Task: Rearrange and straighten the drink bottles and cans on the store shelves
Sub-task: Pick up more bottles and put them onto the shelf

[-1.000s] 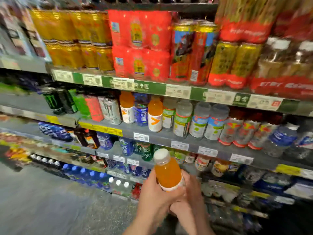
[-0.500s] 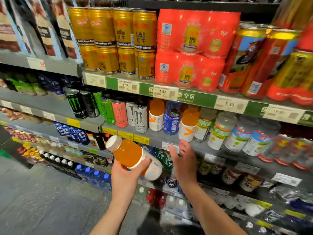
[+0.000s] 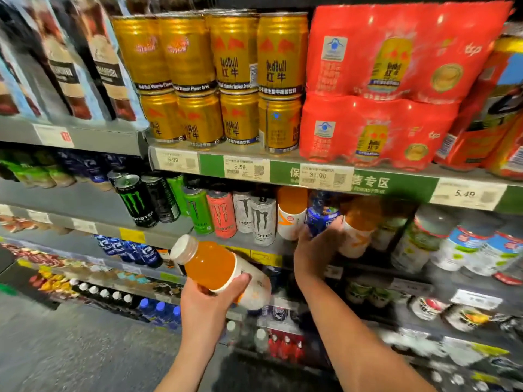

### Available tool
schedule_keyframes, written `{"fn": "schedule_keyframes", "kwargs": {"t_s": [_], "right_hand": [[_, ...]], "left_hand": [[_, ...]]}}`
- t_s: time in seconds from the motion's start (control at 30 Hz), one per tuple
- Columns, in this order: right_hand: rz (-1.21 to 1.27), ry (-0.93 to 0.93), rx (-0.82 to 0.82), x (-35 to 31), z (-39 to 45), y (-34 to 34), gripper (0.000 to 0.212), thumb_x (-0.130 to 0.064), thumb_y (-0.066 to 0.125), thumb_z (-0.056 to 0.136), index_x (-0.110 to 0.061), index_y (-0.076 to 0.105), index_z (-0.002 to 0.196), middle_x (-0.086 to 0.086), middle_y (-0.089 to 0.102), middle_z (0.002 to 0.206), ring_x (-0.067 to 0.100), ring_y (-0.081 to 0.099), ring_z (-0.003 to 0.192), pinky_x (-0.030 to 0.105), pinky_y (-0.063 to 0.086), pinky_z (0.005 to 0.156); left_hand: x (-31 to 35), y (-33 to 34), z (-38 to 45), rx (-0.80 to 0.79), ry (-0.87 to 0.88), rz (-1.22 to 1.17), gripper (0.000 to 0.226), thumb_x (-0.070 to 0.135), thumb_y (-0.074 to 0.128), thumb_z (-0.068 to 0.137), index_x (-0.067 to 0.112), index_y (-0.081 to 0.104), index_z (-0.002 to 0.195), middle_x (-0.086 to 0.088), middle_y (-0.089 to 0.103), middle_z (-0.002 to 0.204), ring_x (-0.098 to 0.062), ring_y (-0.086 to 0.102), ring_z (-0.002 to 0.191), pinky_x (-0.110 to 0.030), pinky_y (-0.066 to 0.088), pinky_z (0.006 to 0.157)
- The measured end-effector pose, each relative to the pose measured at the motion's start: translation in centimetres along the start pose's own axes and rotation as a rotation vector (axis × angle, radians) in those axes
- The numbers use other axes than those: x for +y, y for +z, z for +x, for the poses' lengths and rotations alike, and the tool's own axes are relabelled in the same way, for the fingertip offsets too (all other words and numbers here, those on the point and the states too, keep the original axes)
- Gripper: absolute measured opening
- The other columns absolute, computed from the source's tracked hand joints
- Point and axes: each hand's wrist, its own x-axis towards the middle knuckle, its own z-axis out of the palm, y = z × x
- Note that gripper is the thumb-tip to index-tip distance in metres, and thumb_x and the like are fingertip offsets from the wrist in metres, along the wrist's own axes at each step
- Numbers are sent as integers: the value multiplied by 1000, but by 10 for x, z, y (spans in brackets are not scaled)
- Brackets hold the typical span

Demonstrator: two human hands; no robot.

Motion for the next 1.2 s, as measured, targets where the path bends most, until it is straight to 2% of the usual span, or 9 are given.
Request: {"fn": "schedule_keyframes", "kwargs": {"t_s": [0.2, 0.37, 0.43, 0.57, 0.67, 0.83, 1.0, 1.13, 1.2], "right_hand": [[-62, 55, 112, -6, 8, 5, 73, -24, 75, 85, -2, 39, 145, 20, 47, 144, 32, 42, 135, 27, 28, 112], [-62, 200, 173, -14, -2, 7, 46, -34, 70, 88, -8, 51, 122, 11, 65, 108, 36, 63, 103, 37, 48, 83], [7, 161, 179, -15, -1, 5, 40, -24, 76, 84, -20, 46, 110, -2, 62, 95, 30, 65, 93, 29, 44, 71], [-28, 111, 134, -11, 10, 0, 72, -25, 83, 69, -15, 48, 131, 2, 60, 122, 20, 56, 115, 36, 49, 97], [-133, 45, 116, -3, 14, 2, 56, -43, 80, 64, -22, 62, 113, -2, 62, 103, 22, 58, 100, 43, 54, 88], [-19, 42, 115, -9, -10, -12, 42, -35, 79, 77, -20, 60, 112, -3, 66, 97, 19, 62, 85, 29, 47, 70], [149, -3, 143, 3, -32, -43, 60, -32, 88, 70, -29, 55, 120, -2, 70, 112, 19, 66, 104, 34, 52, 88], [237, -10, 94, 7, -45, -89, 69, -16, 89, 70, -69, 55, 99, -32, 65, 99, -15, 60, 100, 9, 42, 91], [244, -51, 24, 19, -46, -118, 57, -11, 88, 69, -56, 64, 94, -29, 64, 98, -24, 57, 93, 0, 38, 87]], "left_hand": [[-6, -22, 47, -142, -41, -40, 37, 4, 87, 70, 9, 65, 100, -1, 72, 82, -20, 69, 79, -14, 49, 53], [-10, -32, 62, -279, 39, -17, 66, 43, 98, 43, 10, 71, 92, 0, 78, 83, -11, 73, 77, -22, 54, 64], [-10, -31, 65, -315, 38, -34, 70, 47, 91, 42, 8, 70, 95, 0, 77, 84, -10, 72, 77, -18, 54, 62], [-15, -24, 68, -392, 60, -14, 52, 31, 96, 60, 10, 69, 99, 4, 76, 87, -7, 72, 81, -15, 53, 64], [-15, -17, 67, -399, 47, -37, 49, 31, 91, 60, 14, 68, 99, 7, 76, 90, -6, 71, 85, -24, 54, 73], [-20, 0, 62, -384, 17, -40, 63, 51, 94, 56, 18, 68, 104, 7, 76, 97, -8, 71, 93, -39, 58, 85], [-20, 38, 48, -247, 13, -77, 63, 40, 95, 56, 15, 65, 106, 4, 76, 93, -9, 72, 89, -33, 57, 83], [-13, 84, 29, -155, 15, -152, 66, 29, 91, 59, 5, 63, 113, -7, 76, 98, -13, 73, 88, -22, 56, 77], [-12, 108, 24, -131, 31, -146, 55, 20, 87, 69, 0, 62, 114, -8, 75, 96, -12, 71, 85, -24, 55, 77]]}}
